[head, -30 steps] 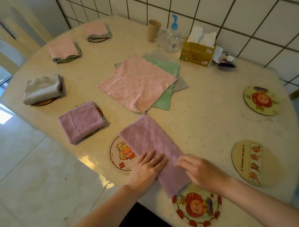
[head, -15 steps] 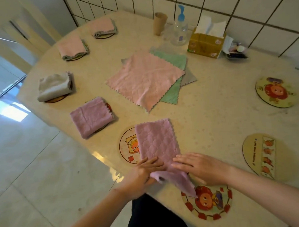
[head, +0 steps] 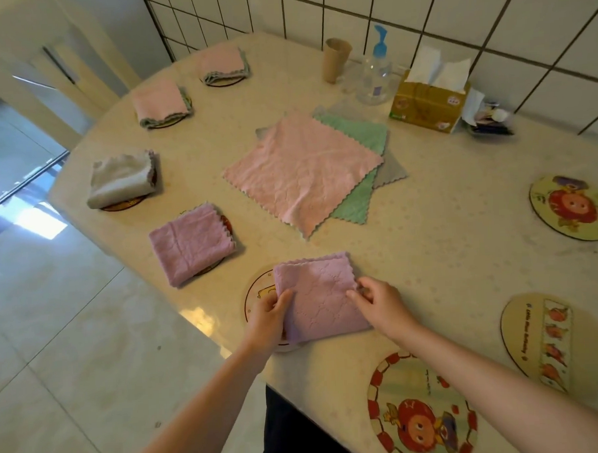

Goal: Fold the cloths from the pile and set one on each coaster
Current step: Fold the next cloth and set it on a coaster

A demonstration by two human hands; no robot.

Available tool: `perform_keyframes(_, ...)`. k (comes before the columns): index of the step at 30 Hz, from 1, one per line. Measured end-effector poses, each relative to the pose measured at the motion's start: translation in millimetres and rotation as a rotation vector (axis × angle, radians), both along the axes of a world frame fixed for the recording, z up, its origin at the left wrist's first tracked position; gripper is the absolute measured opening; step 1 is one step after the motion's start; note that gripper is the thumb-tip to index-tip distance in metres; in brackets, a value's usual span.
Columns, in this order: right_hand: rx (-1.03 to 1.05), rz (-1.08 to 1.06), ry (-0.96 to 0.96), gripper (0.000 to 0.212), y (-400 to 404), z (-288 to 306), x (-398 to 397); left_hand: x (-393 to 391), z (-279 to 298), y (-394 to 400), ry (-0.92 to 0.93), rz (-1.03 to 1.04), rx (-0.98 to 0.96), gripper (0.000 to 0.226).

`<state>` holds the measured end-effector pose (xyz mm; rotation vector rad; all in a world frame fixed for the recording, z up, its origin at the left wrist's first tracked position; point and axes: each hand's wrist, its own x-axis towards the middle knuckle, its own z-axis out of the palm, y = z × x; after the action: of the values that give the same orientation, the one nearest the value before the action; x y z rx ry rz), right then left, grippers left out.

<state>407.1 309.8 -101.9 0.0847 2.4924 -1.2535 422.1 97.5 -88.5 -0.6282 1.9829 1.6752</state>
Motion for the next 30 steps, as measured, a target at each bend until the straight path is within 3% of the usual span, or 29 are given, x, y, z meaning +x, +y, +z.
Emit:
perform_keyframes(6, 0.028, -0.031, 0.098, 0.025, -3.6, -3.3, -5.0, -5.0, -9.7, -0.7, 0.146, -0.029, -0.095, 0.03)
perform_keyframes(11, 0.13, -0.096, -0.022, 0.036, -5.3, -8.6, -10.8, -10.5, -10.2, 4.9, 0.144, 0.02, -0.235, 0.025)
perform_keyframes(13, 0.201, -0.111, -0.046, 0.038, -8.0, -10.5, -13.6, -7.5, -6.4, 4.6, 0.261, 0.008, -0.398, 0.027)
perform_keyframes(16, 0.321, -0.111, -0.051, 0.035, -13.7, -7.9, -17.3, -1.7, -13.3, -9.0, 0.708, -0.356, -0.888, 0.045)
perform_keyframes(17, 0.367, -0.108, -0.045, 0.033, -15.5, -6.5, -18.6, -1.8, -20.7, -14.2, 0.782, -0.516, -0.992, 0.05)
perform_keyframes(19, 0.463, -0.087, -0.029, 0.029, -18.4, -3.9, -21.1, -4.9, -32.8, -21.3, 0.757, -0.745, -1.097, 0.058)
perform_keyframes(22, 0.5, -0.068, -0.003, 0.024, -20.2, -5.6, -24.8, -8.2, -47.3, -29.4, 0.615, -0.846, -1.144, 0.071)
perform_keyframes(26, 0.435, -0.144, 0.01, 0.024, -16.8, -5.1, -28.7, -8.7, -40.9, -23.6, 0.536, -0.822, -1.109, 0.073)
perform_keyframes(28, 0.382, -0.206, 0.001, 0.021, -14.2, -1.6, -28.3, -7.6, -30.8, -15.7, 0.534, -0.655, -1.024, 0.065)
perform_keyframes(30, 0.291, -0.288, -0.099, 0.022, -13.0, 1.3, -24.0, -5.5, -21.8, -6.7, 0.447, -0.37, -0.772, 0.052)
